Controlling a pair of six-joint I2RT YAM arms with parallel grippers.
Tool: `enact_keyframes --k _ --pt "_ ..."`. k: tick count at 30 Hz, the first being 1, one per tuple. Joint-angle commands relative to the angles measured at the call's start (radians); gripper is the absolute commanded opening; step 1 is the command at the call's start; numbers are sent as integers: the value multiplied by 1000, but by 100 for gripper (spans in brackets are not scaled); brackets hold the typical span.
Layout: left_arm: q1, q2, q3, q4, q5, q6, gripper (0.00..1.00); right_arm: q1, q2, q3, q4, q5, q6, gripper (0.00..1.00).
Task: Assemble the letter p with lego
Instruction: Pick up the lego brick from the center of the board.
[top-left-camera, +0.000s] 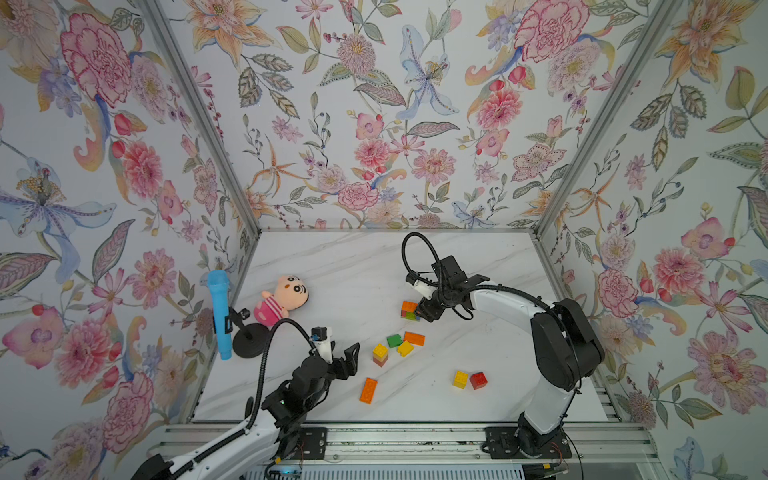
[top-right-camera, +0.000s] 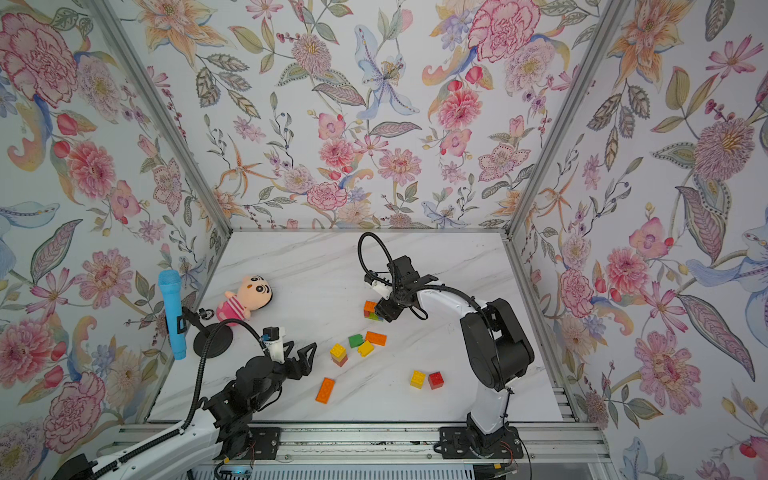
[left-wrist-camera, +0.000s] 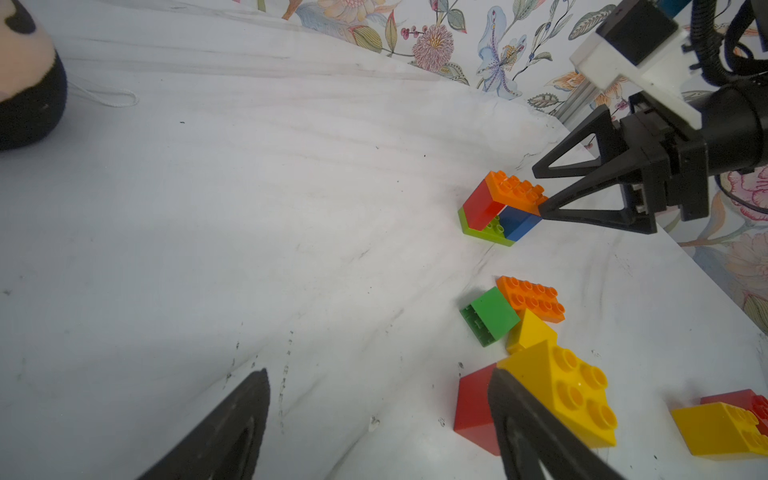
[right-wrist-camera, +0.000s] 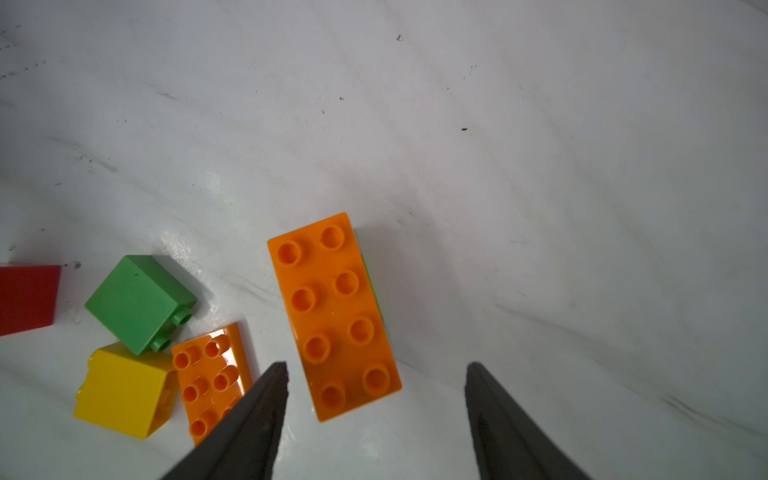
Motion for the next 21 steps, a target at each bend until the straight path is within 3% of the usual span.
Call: enact_keyframes --k 1,14,21 --pt "10 1 -7 -8 2 21 86 -10 33 43 -64 -56 -68 66" --pt "11 4 -12 -15 -2 13 86 7 84 86 -86 -73 -88 29" --pt "9 -16 -20 -22 -3 3 86 19 54 86 -85 -74 -65 19"
